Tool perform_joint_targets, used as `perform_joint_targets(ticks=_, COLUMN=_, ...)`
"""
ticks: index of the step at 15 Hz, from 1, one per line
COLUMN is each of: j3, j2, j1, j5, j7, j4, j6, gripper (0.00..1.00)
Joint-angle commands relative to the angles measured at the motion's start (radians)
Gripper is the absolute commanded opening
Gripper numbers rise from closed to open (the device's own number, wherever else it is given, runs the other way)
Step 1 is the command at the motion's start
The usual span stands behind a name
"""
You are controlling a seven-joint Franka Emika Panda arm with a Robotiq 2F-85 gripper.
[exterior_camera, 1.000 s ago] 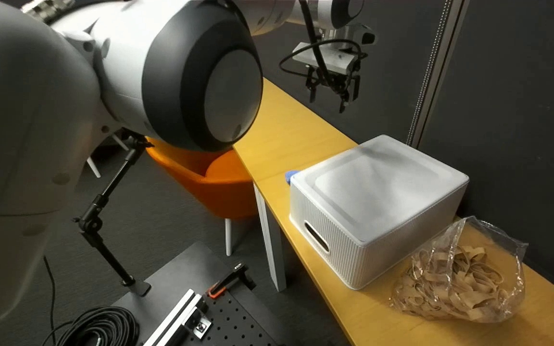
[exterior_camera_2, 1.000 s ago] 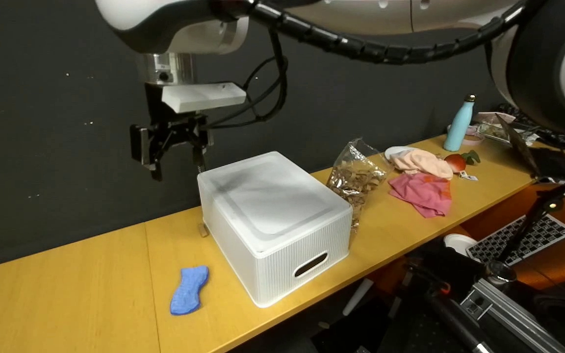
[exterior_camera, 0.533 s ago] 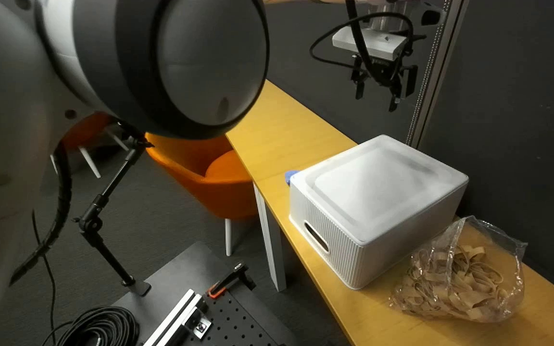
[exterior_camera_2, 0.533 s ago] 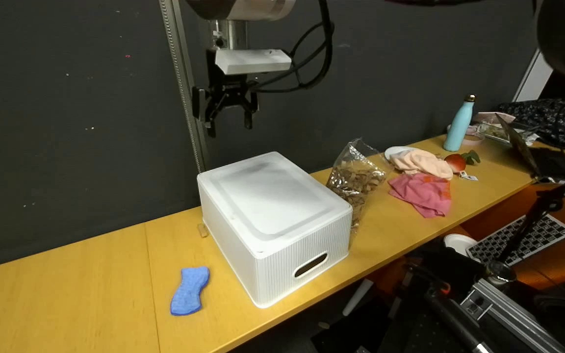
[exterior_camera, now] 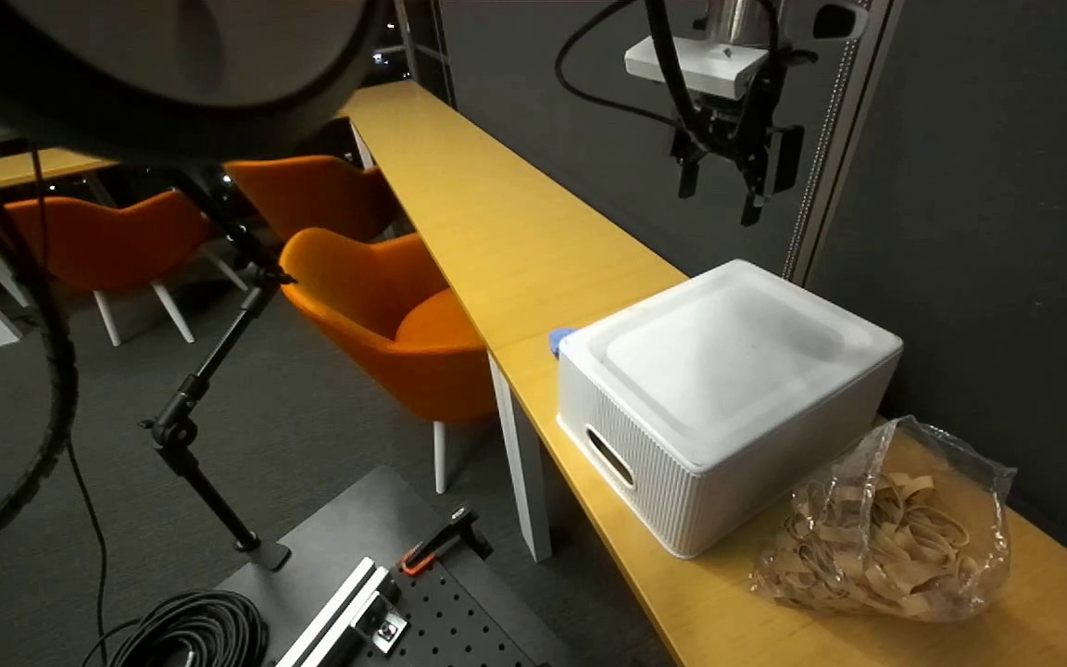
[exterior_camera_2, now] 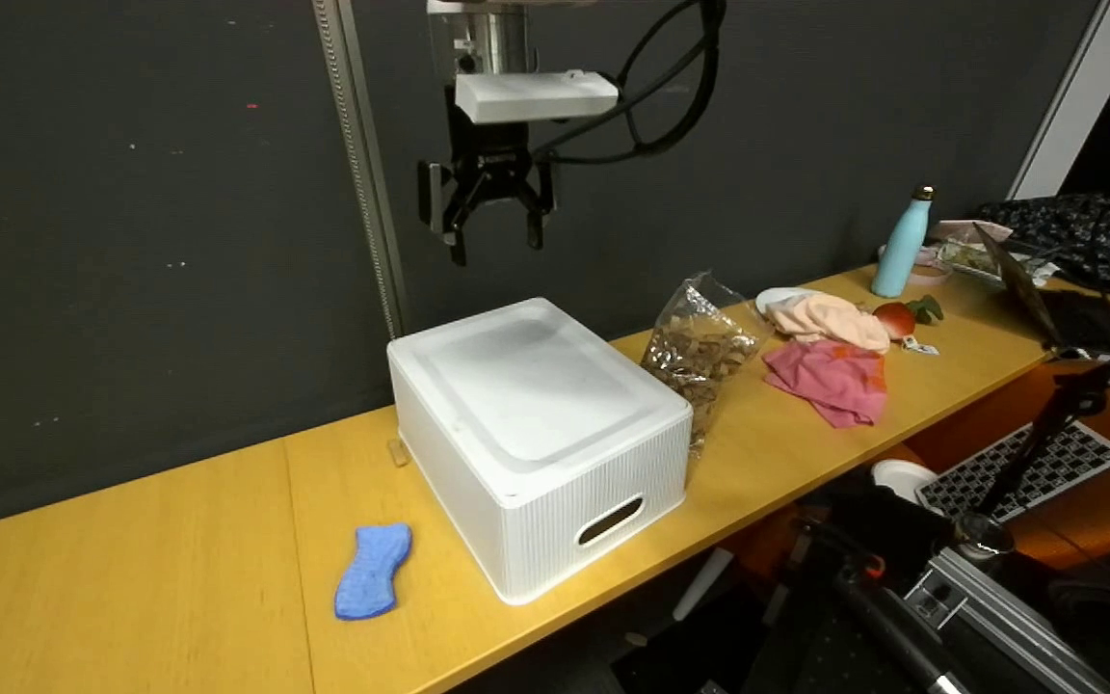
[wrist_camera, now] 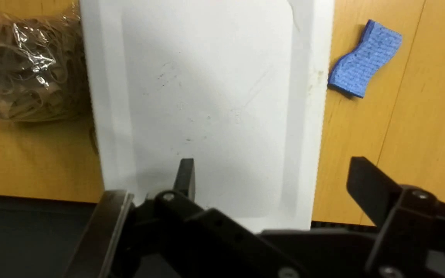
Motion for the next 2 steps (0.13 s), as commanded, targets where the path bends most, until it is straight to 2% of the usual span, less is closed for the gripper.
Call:
perform_joint_targets(ticks=1, j3=0.011, j2=0.001, j1=-0.008, j5=-0.006, j7=0.002, j4=0.004, j6=-0.004, gripper=1.0)
perform_joint_targets(ticks=2, j3=0.011, j2=0.003, j1=-0.007, j5=-0.006, j7=0.002, j4=0.005, j6=-0.003, gripper=1.0)
